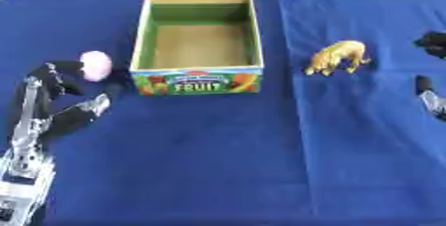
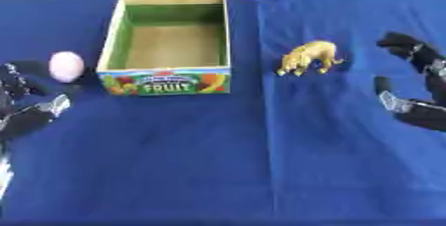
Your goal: Pick up objects on the table and place them in the box.
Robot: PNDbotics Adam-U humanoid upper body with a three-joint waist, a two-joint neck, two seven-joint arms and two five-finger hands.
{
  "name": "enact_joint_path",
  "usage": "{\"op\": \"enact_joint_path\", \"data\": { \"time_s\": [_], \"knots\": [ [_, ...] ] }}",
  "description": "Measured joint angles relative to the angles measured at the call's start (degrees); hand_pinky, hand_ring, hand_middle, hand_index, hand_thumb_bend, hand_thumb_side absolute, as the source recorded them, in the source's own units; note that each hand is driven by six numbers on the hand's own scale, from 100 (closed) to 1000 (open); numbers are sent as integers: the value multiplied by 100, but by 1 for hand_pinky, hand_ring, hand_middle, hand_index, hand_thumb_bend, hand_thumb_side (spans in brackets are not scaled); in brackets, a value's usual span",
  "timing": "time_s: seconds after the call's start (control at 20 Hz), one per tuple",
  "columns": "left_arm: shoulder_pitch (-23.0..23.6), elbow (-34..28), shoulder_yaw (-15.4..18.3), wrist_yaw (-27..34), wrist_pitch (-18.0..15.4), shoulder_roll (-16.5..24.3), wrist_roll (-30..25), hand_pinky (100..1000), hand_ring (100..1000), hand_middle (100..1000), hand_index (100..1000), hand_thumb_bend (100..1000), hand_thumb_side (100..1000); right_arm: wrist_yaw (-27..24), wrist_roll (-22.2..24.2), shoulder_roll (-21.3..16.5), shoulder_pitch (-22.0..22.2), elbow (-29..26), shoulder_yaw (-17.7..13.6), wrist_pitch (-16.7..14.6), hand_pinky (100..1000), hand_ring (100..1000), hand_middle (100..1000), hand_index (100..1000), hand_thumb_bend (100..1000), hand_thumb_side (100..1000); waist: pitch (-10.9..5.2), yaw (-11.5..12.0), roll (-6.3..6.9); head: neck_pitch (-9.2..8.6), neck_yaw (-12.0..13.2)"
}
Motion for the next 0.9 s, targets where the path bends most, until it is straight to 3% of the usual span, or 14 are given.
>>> {"op": "enact_joint_path", "data": {
  "time_s": [0.5,0.9],
  "knots": [
    [0,-13,3,-43,22,103,23,541,433,546,654,669,100,0,6,0,0,0,-1,5,951,1000,837,969,100,129,4,-3,1,0,23],
    [-70,-118,112,-203,168,1026,170,560,458,572,683,697,100,6,4,0,2,2,-2,6,951,1000,837,968,100,135,2,-36,21,2,23]
  ]
}}
